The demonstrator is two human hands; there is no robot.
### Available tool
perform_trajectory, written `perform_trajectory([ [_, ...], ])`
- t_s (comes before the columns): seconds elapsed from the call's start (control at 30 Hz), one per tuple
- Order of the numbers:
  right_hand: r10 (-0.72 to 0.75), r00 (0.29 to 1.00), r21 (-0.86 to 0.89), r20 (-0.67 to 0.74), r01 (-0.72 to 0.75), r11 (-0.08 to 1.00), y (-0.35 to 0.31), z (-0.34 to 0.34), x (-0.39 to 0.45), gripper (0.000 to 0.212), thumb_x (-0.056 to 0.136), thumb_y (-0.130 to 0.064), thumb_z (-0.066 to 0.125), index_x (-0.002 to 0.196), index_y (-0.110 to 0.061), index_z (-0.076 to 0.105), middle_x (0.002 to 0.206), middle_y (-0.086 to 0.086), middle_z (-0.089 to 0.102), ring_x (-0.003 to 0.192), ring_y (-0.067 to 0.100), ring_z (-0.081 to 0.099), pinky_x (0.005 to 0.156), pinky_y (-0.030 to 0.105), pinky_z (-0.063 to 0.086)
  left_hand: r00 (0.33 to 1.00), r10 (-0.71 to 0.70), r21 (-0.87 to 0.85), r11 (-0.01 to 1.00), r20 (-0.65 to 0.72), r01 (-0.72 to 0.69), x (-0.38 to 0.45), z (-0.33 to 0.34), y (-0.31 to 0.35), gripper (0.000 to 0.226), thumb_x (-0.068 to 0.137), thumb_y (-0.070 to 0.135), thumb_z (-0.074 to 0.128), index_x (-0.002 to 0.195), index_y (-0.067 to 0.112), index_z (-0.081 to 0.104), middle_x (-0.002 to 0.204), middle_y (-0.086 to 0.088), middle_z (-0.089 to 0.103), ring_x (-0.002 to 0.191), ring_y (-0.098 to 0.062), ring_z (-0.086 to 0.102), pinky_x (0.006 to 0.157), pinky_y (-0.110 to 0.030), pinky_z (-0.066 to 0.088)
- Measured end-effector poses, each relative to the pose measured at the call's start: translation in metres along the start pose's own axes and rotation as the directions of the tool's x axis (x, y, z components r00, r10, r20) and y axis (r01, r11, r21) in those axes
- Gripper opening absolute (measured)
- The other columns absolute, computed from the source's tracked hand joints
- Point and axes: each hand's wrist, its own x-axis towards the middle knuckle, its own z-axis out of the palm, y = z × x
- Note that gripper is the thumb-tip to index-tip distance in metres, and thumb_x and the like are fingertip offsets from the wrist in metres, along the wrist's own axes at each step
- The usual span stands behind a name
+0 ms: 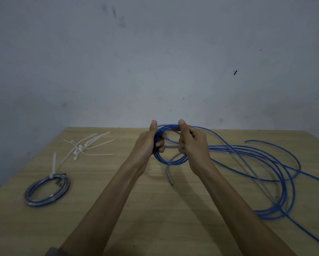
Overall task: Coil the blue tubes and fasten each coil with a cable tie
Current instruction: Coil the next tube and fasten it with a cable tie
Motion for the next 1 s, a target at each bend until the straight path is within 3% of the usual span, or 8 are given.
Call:
perform_trajectory([
  [0.13,0.019,0.997,0.119,-0.077,-0.010,0.993,-0.004,-0.003,0.000,0.057,0.105,-0.034,0.052,0.048,-0.031,0.053,0.054,-0.005,0.023,0.046,0.010,0.019,0.043,0.024,0.021,0.999,0.015,-0.075,0.997,-0.046,-0.019,-0.001,0.011,-0.005,0.059,0.102,0.059,0.033,0.079,0.010,0.058,0.055,0.004,0.035,0.048,-0.014,0.041,0.059,-0.031,0.045],
  [0.27,-0.002,0.988,0.108,-0.156,0.019,0.994,0.003,0.000,0.000,0.042,0.105,-0.037,0.049,0.078,-0.012,0.069,0.052,-0.005,0.025,0.044,0.010,0.021,0.043,0.024,0.024,0.970,0.214,0.061,0.976,-0.117,-0.209,-0.005,0.019,-0.011,0.058,0.105,0.052,0.033,0.079,0.006,0.056,0.051,0.004,0.031,0.044,-0.012,0.034,0.046,-0.026,0.042],
  [0.33,-0.052,0.987,-0.001,-0.154,0.052,0.999,0.009,-0.001,0.002,0.048,0.106,-0.040,0.047,0.080,-0.003,0.063,0.051,-0.004,0.028,0.043,0.011,0.025,0.045,0.027,0.027,0.967,0.233,0.087,0.970,-0.099,-0.225,-0.006,0.017,-0.010,0.053,0.105,0.050,0.033,0.074,0.010,0.048,0.049,0.006,0.030,0.042,-0.011,0.031,0.044,-0.025,0.038],
  [0.5,-0.283,0.959,-0.460,0.001,0.252,0.851,0.018,-0.006,0.004,0.046,0.105,-0.050,0.039,0.067,-0.025,0.045,0.055,-0.007,0.039,0.050,0.013,0.040,0.052,0.042,0.042,0.992,0.122,0.126,0.985,-0.009,-0.120,-0.005,0.007,-0.005,0.051,0.102,0.054,0.043,0.064,0.020,0.037,0.052,0.007,0.025,0.044,-0.010,0.019,0.042,-0.023,0.019],
  [0.63,-0.396,0.904,-0.585,0.161,0.411,0.700,0.016,-0.013,0.002,0.034,0.101,-0.054,0.037,0.073,-0.035,0.040,0.054,-0.008,0.037,0.050,0.011,0.041,0.051,0.024,0.030,0.998,0.055,0.115,0.992,0.040,-0.059,-0.006,0.006,-0.001,0.051,0.099,0.057,0.045,0.066,0.019,0.038,0.054,0.007,0.024,0.046,-0.010,0.017,0.041,-0.021,0.017],
  [0.8,-0.314,0.945,-0.475,0.093,0.319,0.820,0.015,-0.015,0.006,0.045,0.098,-0.048,0.051,0.062,-0.023,0.039,0.053,-0.009,0.033,0.049,0.008,0.033,0.051,0.018,0.028,0.992,0.099,0.137,0.984,0.081,-0.110,-0.011,0.014,0.001,0.052,0.103,0.054,0.039,0.074,0.012,0.050,0.053,0.004,0.025,0.046,-0.013,0.025,0.044,-0.023,0.025],
  [0.9,-0.271,0.962,-0.451,0.010,0.246,0.858,0.017,-0.017,0.008,0.055,0.099,-0.048,0.054,0.060,-0.015,0.034,0.053,-0.007,0.028,0.049,0.008,0.027,0.050,0.019,0.026,0.975,0.222,0.230,0.948,0.015,-0.219,-0.011,0.020,-0.007,0.053,0.106,0.046,0.038,0.082,0.005,0.063,0.048,0.008,0.037,0.048,-0.014,0.043,0.052,-0.026,0.041],
  [1.0,-0.243,0.969,-0.407,-0.046,0.204,0.891,0.016,-0.016,0.008,0.057,0.099,-0.049,0.055,0.060,-0.014,0.034,0.052,-0.006,0.027,0.050,0.010,0.027,0.050,0.020,0.027,0.957,0.287,0.248,0.931,-0.047,-0.267,-0.009,0.023,-0.014,0.054,0.106,0.043,0.041,0.083,0.003,0.068,0.047,0.009,0.041,0.050,-0.013,0.045,0.054,-0.023,0.042],
])
